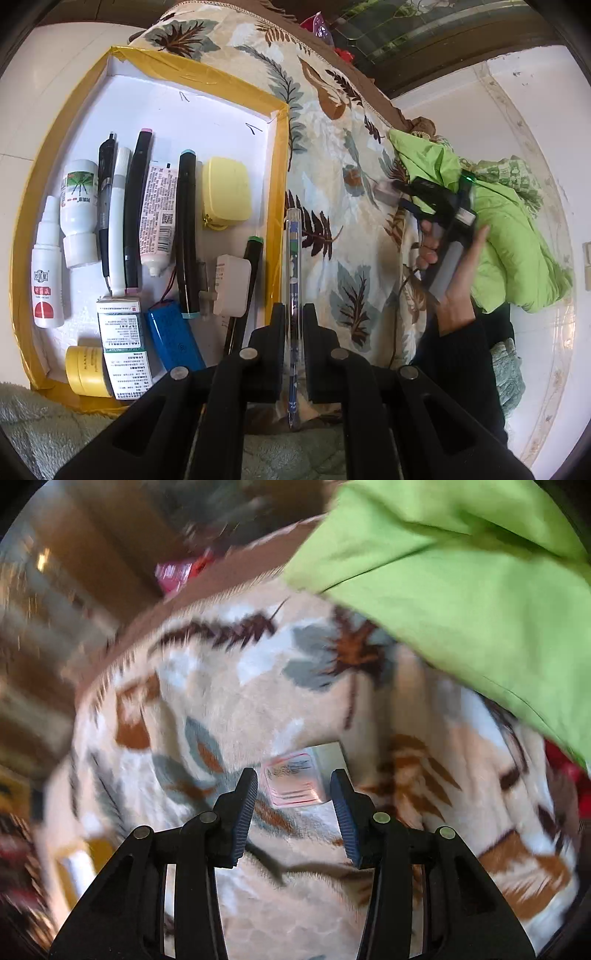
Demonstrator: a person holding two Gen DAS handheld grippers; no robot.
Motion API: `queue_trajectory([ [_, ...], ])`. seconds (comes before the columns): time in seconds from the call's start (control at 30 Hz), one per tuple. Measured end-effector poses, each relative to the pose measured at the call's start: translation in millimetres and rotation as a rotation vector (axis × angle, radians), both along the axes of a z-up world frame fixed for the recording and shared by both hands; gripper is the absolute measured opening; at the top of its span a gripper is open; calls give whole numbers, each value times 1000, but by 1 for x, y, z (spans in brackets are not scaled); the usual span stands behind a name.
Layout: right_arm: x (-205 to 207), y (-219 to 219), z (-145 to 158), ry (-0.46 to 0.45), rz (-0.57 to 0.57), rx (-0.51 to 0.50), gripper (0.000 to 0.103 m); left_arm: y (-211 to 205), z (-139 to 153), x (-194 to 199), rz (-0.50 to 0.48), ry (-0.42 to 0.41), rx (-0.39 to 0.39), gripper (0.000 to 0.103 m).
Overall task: Organize rigid objects
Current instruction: 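Grasp a clear pen with the left tool while the right grasps a small white box, then lower the pen and white box into the tray and open both tools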
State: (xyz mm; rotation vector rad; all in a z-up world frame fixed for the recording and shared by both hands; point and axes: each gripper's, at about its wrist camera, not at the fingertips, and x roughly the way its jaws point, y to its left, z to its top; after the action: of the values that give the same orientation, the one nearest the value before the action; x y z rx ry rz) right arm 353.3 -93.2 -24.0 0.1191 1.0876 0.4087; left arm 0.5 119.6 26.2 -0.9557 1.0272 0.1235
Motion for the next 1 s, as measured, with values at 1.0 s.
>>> queue_trajectory([
  [1.0, -255, 108, 28, 160, 505, 269, 34, 62, -13, -36, 195, 99, 120, 7],
])
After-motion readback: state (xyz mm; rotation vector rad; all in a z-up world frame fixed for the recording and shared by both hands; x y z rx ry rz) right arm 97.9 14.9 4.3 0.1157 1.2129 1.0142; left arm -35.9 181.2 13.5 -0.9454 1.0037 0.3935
